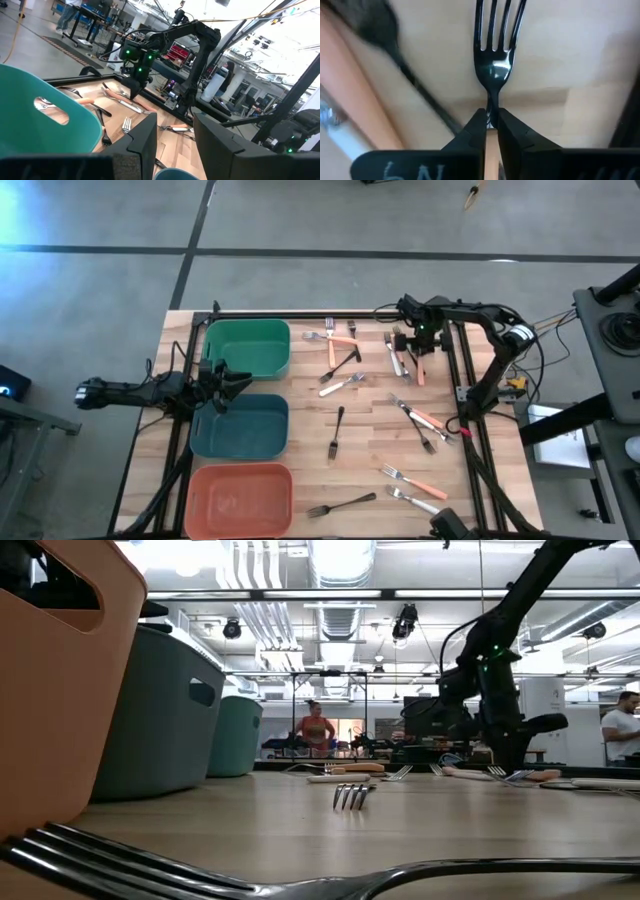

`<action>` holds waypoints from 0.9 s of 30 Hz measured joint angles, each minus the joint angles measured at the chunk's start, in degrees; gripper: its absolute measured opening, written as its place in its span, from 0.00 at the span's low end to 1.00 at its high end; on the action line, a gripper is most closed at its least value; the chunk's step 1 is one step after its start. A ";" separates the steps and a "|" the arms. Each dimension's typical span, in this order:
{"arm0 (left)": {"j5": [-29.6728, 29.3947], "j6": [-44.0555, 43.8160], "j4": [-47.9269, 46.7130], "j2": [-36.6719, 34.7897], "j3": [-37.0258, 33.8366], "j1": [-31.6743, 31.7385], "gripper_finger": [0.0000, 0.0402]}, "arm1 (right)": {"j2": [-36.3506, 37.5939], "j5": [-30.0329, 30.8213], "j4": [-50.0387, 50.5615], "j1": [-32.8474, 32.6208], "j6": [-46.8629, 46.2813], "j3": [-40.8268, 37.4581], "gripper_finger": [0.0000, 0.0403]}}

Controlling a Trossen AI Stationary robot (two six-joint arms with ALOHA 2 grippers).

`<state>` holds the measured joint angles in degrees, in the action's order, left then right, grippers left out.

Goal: Sort silverware by color (type)
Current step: Put the orange fork into the green bin

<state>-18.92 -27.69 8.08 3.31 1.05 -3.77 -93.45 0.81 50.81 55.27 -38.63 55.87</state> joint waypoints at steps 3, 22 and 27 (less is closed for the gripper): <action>0.00 0.00 0.00 -0.02 0.00 0.02 0.28 | 3.85 0.47 0.19 -0.22 -0.56 0.78 0.04; 0.00 -0.02 0.00 0.00 0.01 0.00 0.28 | 22.68 -4.59 -30.37 -15.53 -4.14 7.58 0.04; 0.01 -0.01 0.00 -0.01 0.01 0.02 0.28 | 22.22 -3.69 -30.61 -17.85 -0.48 11.87 0.04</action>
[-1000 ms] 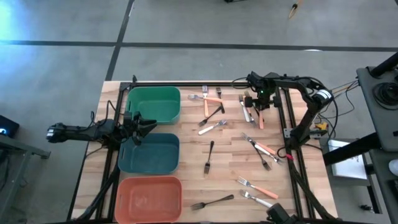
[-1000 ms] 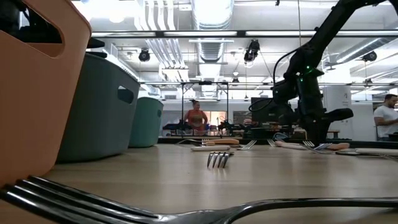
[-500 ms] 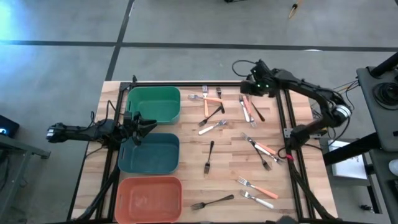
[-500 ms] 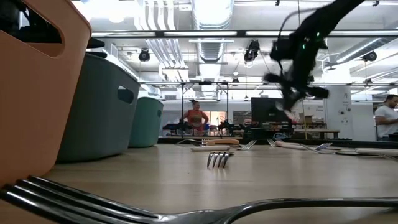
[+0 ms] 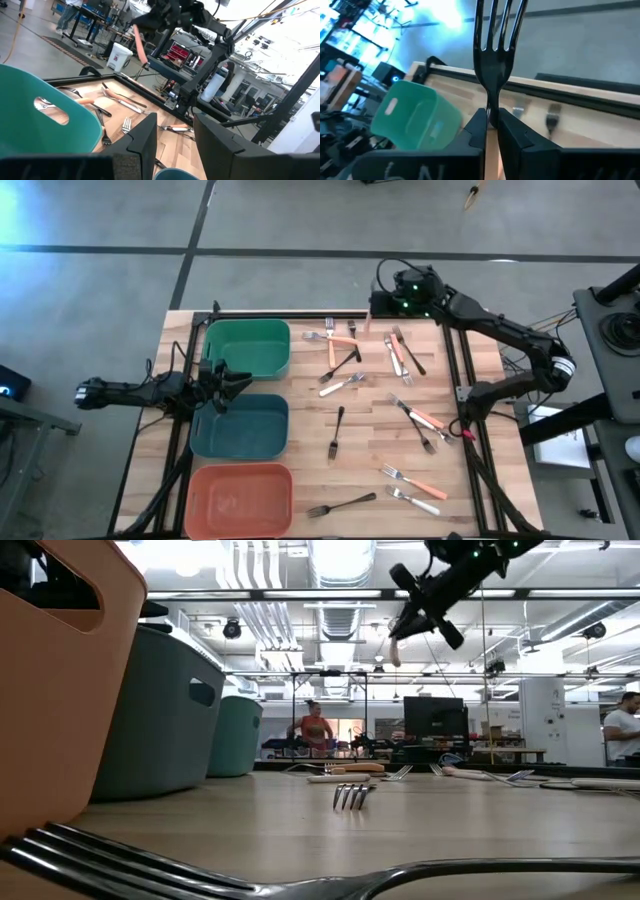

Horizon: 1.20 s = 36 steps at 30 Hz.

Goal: Sort silverware by color (type)
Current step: Put the orange fork into the green bin

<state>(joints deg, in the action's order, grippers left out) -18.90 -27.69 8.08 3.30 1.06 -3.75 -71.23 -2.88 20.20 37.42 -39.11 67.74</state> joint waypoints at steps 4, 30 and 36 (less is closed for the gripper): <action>-0.01 0.01 0.00 -0.01 0.00 0.00 0.28 | -1.13 0.04 0.05 -1.15 2.04 2.43 0.03; -4.58 -7.48 20.20 3.81 0.00 0.03 0.28 | -10.15 -0.76 -4.52 -8.41 5.29 9.34 0.03; -4.62 -10.99 20.88 13.50 3.57 0.23 0.28 | -14.96 -0.76 -5.16 -11.03 7.72 16.37 0.03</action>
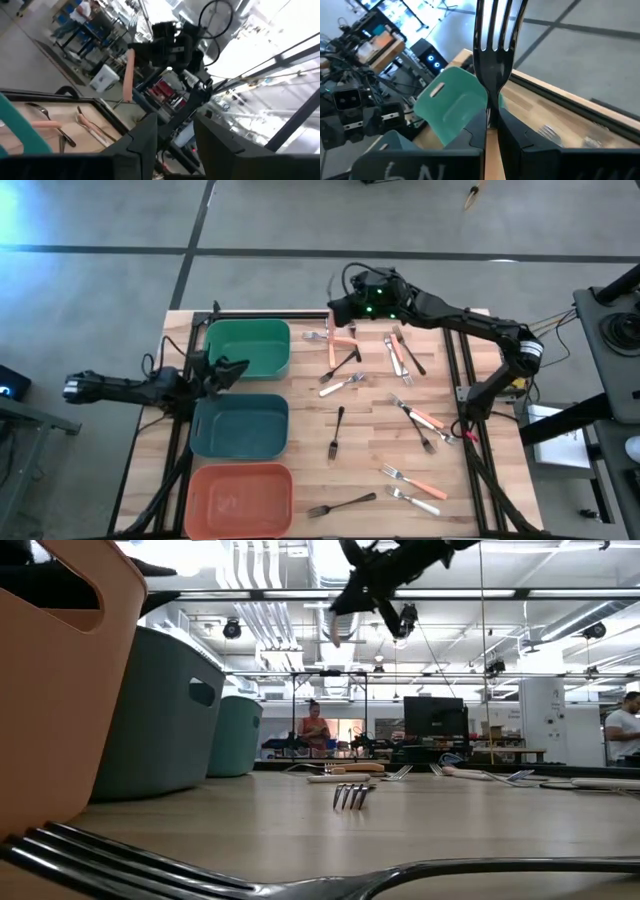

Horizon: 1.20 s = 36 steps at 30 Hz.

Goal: Sort silverware by color (type)
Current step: Put the orange fork into the green bin

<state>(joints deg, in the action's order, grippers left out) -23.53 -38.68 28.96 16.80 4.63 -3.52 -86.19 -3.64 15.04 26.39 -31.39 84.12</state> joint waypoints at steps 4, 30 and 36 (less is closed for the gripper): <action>-0.09 5.21 -5.54 7.18 7.68 0.59 0.28 | -2.38 -1.12 0.95 -0.29 1.99 4.42 0.03; 11.35 18.29 -17.63 42.02 37.30 16.16 0.28 | -6.63 -2.83 -6.22 -3.54 13.98 8.41 0.03; 12.41 20.44 -17.02 46.86 39.58 17.93 0.28 | -6.63 -2.76 -7.39 -4.16 19.72 8.41 0.03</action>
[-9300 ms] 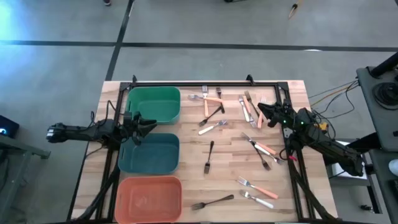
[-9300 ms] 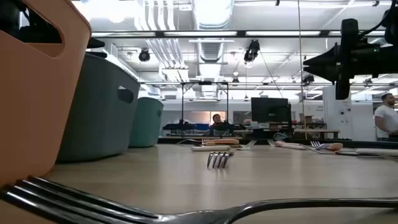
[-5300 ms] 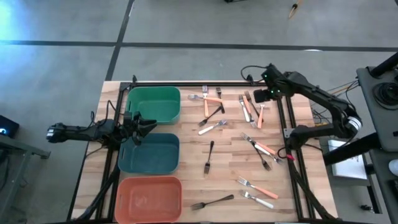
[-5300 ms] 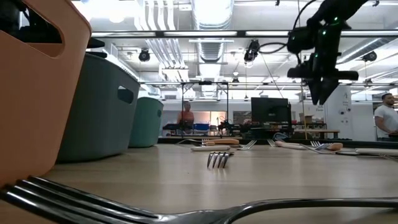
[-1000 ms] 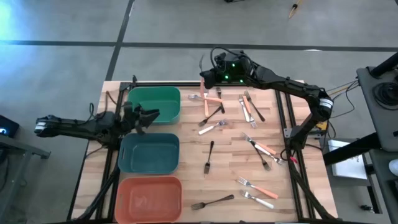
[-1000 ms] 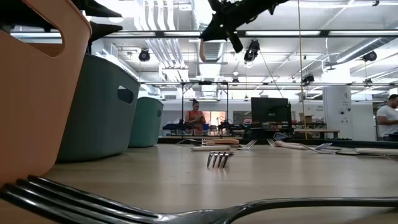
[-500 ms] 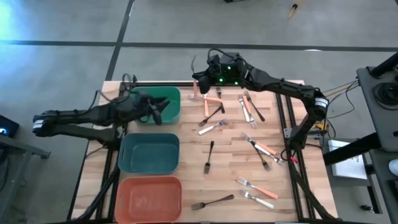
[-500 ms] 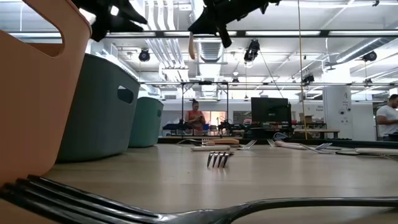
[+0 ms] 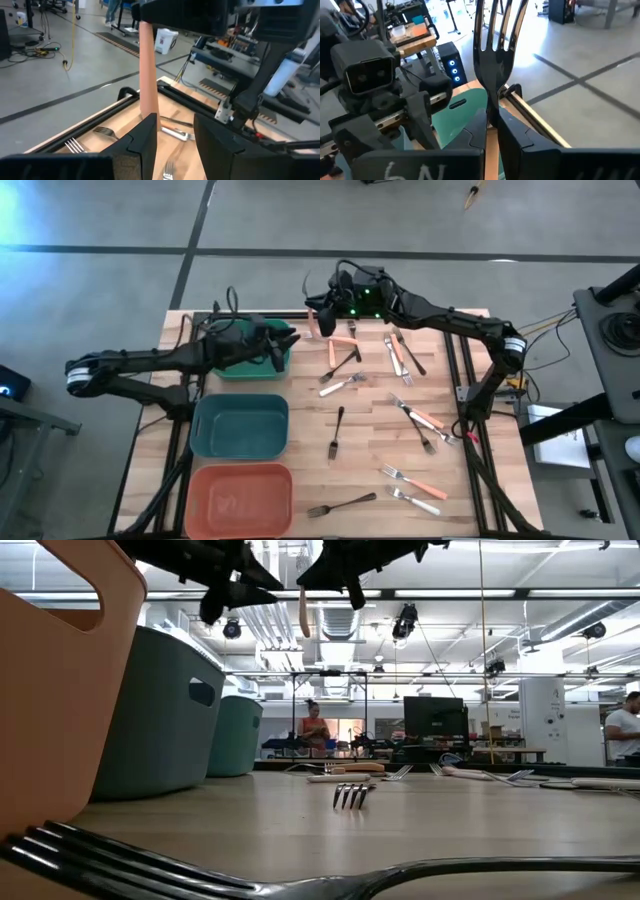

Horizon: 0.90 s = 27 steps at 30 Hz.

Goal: Sort silverware by color (type)
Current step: Put the orange fork into the green bin

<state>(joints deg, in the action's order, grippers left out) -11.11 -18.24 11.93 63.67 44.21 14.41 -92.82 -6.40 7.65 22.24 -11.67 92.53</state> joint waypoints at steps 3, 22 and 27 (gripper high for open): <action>-0.16 1.60 -0.11 2.41 2.03 0.03 0.28 | 0.00 -0.02 -1.54 -0.52 1.84 0.00 0.03; -11.88 5.38 -5.92 5.18 9.48 0.12 0.28 | 0.06 3.52 -4.42 -1.23 7.36 0.00 0.03; -11.89 5.09 -4.61 5.56 9.46 0.12 0.28 | -0.04 3.74 -5.95 -2.00 8.25 0.00 0.03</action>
<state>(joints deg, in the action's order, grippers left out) -23.00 -13.16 7.32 69.23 53.67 14.52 -92.86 -2.66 1.70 20.24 -3.42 92.53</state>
